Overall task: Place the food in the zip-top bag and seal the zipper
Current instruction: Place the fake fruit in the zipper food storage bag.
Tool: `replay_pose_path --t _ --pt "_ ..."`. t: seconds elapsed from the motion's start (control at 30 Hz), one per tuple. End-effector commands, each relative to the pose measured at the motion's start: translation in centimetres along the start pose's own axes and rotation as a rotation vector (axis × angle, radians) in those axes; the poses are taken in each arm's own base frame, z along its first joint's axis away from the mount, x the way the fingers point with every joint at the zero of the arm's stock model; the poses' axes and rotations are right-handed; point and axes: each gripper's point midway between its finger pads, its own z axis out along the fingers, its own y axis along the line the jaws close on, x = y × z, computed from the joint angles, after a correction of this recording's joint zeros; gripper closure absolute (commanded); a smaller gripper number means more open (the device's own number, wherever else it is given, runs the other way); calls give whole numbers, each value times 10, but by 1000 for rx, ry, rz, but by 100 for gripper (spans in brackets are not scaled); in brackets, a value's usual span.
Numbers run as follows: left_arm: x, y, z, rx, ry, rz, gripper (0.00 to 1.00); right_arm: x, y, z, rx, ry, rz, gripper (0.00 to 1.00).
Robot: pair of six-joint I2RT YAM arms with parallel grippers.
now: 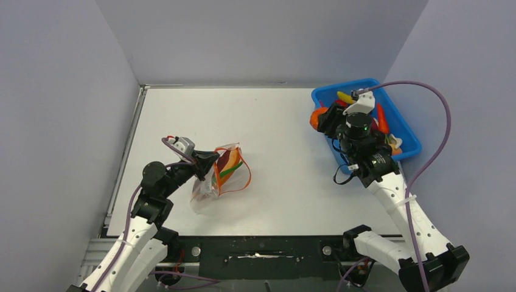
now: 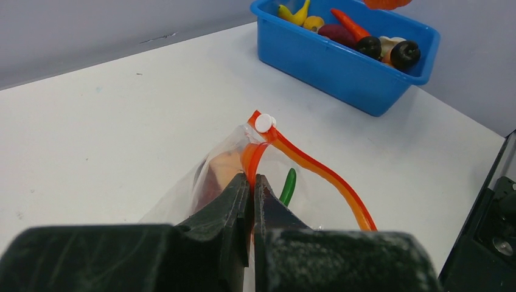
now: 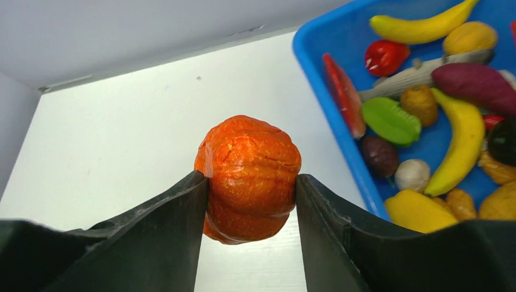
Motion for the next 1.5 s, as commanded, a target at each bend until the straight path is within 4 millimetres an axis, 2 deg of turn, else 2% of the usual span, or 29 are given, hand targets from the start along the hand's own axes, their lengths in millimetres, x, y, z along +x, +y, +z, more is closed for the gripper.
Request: replay_pose_path --t 0.0,0.17,0.37,0.57,0.77,1.03,1.47 --pt "-24 0 7 -7 -82 0 100 13 38 -15 -130 37 68 67" --pt "-40 17 16 -94 -99 -32 100 29 81 -30 -263 85 110 67" --pt "-53 19 23 -97 -120 -9 100 38 125 -42 -385 107 143 67" --pt "-42 7 23 -20 -129 -27 100 54 165 -49 -479 151 148 66" --pt "-34 10 20 -34 -121 -37 100 85 205 -59 -556 230 132 65" --pt "-33 2 19 10 -119 -36 100 103 236 -71 -615 265 108 65" --pt "-33 -7 19 59 -125 -52 100 117 256 -62 -643 280 77 63"
